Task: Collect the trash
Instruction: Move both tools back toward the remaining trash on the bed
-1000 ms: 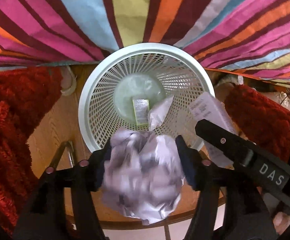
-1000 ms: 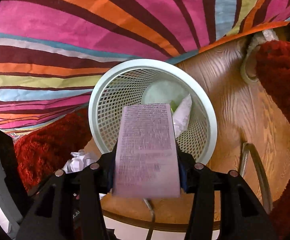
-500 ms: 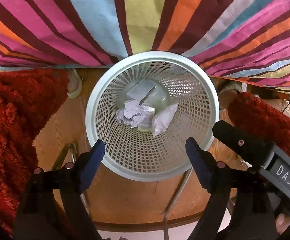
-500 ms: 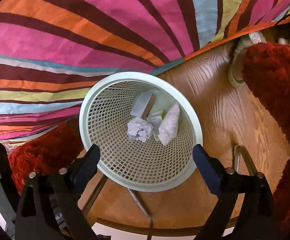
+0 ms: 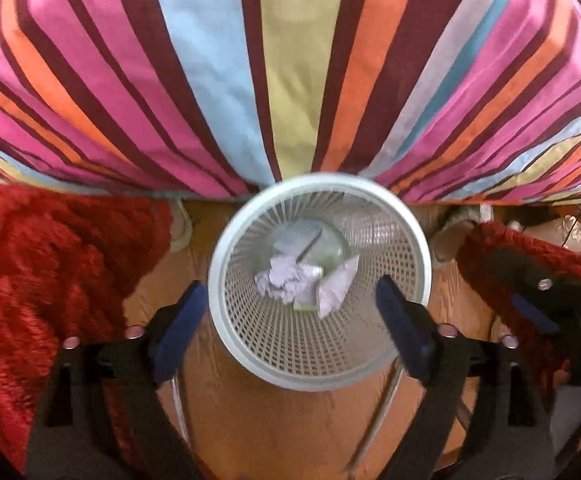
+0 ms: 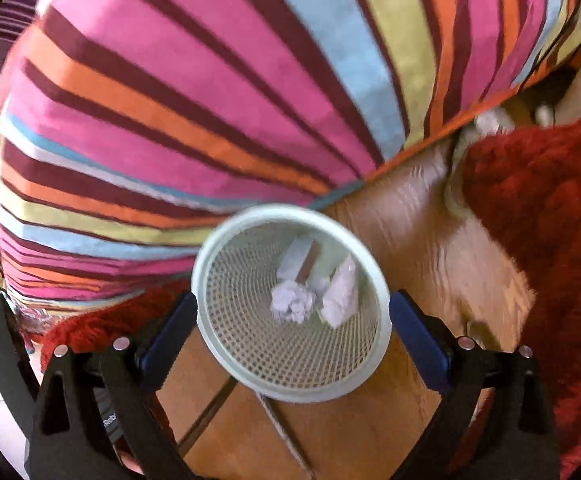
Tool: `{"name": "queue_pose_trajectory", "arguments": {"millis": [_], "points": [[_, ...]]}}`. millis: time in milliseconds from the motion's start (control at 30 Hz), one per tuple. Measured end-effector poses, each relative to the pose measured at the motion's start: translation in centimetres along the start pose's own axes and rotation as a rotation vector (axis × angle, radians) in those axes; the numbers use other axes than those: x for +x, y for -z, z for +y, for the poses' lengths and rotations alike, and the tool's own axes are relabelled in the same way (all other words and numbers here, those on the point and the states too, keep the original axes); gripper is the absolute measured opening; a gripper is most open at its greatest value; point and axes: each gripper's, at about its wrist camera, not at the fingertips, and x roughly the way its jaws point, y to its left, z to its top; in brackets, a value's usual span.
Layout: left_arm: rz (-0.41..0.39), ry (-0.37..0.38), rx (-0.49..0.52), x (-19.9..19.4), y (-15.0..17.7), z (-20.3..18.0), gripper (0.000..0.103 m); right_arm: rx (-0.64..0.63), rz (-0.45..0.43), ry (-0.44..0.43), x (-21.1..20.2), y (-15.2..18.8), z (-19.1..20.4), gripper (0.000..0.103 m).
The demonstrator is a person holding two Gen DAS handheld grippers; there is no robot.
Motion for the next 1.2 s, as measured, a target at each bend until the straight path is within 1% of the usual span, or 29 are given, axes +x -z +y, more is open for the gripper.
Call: {"name": "queue_pose_trajectory", "arguments": {"millis": [67, 133, 167, 267, 300, 333, 367, 400, 467, 500, 567, 633, 700, 767, 833, 900, 933, 1033, 1067, 1200], "points": [[-0.063, 0.007, -0.002, -1.3, -0.1, 0.1, 0.088, -0.02, -0.074, -0.015, -1.6, -0.2, 0.2, 0.092], [-0.126, 0.033, -0.012, -2.7, -0.1, 0.4, 0.089, -0.049, -0.188, -0.032, -3.9, -0.4, 0.7, 0.092], [-0.15, 0.044, -0.017, -3.3, -0.1, 0.5, 0.09, -0.063, -0.25, -0.036, -5.1, -0.4, 0.9, 0.094], [-0.246, 0.067, -0.034, -5.3, -0.1, 0.8, 0.093, -0.103, -0.397, -0.037, -7.8, -0.5, 1.6, 0.095], [-0.283, 0.077, -0.039, -6.0, -0.1, 1.0, 0.094, -0.114, -0.427, -0.037, -8.3, -0.6, 1.9, 0.095], [-0.338, 0.086, -0.042, -6.9, -0.2, 1.1, 0.095, -0.135, -0.475, -0.037, -9.1, -0.7, 2.3, 0.095], [-0.379, 0.091, -0.042, -7.6, -0.2, 1.2, 0.096, -0.147, -0.501, -0.033, -9.5, -0.9, 2.4, 0.095], [-0.42, 0.095, -0.04, -8.3, -0.2, 1.4, 0.096, -0.174, -0.551, -0.021, -10.3, -1.0, 2.9, 0.095], [-0.496, 0.094, -0.025, -9.8, -0.6, 1.4, 0.096, -0.204, -0.588, -0.018, -11.1, -1.5, 3.5, 0.095], [-0.522, 0.088, -0.005, -10.4, -0.9, 1.4, 0.096, -0.21, -0.594, -0.018, -11.5, -1.6, 3.5, 0.095], [-0.557, 0.045, 0.072, -11.8, -1.9, 0.8, 0.096, -0.224, -0.613, -0.02, -12.2, -2.5, 4.1, 0.095], [-0.587, 0.022, 0.127, -12.9, -3.2, 0.4, 0.096, -0.232, -0.628, -0.014, -12.7, -3.1, 4.4, 0.095], [-0.619, 0.019, 0.16, -13.9, -4.6, 0.2, 0.096, -0.245, -0.621, -0.013, -12.7, -4.2, 5.1, 0.095], [-0.642, 0.048, 0.191, -14.9, -6.5, 0.0, 0.096, -0.265, -0.61, -0.013, -12.6, -5.5, 5.9, 0.095], [-0.644, 0.098, 0.226, -15.7, -8.8, -0.5, 0.096, -0.281, -0.607, 0.003, -12.4, -6.0, 6.9, 0.095], [-0.638, 0.127, 0.263, -16.2, -10.9, -1.0, 0.096, -0.296, -0.6, 0.018, -12.2, -6.6, 7.6, 0.095], [-0.631, 0.131, 0.287, -16.4, -12.1, -1.5, 0.096, -0.3, -0.598, 0.022, -12.0, -7.1, 8.0, 0.095], [-0.63, 0.093, 0.331, -16.6, -15.0, -2.6, 0.096, -0.297, -0.593, 0.023, -11.6, -8.6, 8.6, 0.095], [-0.628, 0.094, 0.338, -16.6, -15.8, -2.7, 0.096, -0.296, -0.591, 0.025, -11.4, -9.0, 8.8, 0.095], [-0.594, 0.148, 0.323, -16.4, -19.4, -2.9, 0.096, -0.32, -0.581, 0.045, -10.5, -11.1, 9.7, 0.095]]}}
